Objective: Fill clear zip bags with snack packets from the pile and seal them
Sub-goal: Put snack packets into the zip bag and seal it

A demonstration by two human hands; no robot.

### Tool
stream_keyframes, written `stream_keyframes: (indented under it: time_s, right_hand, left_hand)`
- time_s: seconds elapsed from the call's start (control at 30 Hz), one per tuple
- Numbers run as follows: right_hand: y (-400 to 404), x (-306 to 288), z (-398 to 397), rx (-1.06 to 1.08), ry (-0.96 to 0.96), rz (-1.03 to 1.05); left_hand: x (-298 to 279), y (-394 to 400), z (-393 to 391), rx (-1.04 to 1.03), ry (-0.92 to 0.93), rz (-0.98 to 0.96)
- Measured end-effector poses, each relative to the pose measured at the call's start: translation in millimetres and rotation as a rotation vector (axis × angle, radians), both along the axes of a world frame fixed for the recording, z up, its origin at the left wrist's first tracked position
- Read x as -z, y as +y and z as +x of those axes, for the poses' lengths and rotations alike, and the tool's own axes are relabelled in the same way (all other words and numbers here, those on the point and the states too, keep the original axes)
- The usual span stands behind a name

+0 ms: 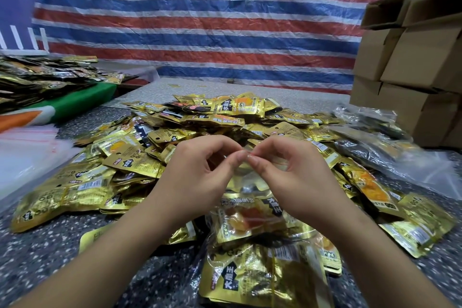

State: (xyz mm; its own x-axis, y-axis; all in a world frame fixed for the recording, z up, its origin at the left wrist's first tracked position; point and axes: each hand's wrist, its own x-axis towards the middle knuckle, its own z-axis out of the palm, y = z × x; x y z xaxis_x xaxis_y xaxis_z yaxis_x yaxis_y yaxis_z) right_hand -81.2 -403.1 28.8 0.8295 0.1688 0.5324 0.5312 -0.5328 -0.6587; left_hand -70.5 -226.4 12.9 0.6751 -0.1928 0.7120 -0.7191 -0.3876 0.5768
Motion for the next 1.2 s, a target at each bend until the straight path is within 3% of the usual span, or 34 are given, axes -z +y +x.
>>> stream_keyframes:
  time_s: [0.57,1.2]
  right_hand:
    - [3.1,3.0,-1.4,0.005,-0.146,-0.057]
    - [3.9,3.5,0.1,0.001,-0.129,-0.077]
  left_hand:
    - [4.0,-5.4,1.6,-0.019,-0.032,-0.003]
    - [5.3,-6.0,1.8,-0.055,-0.092,0.011]
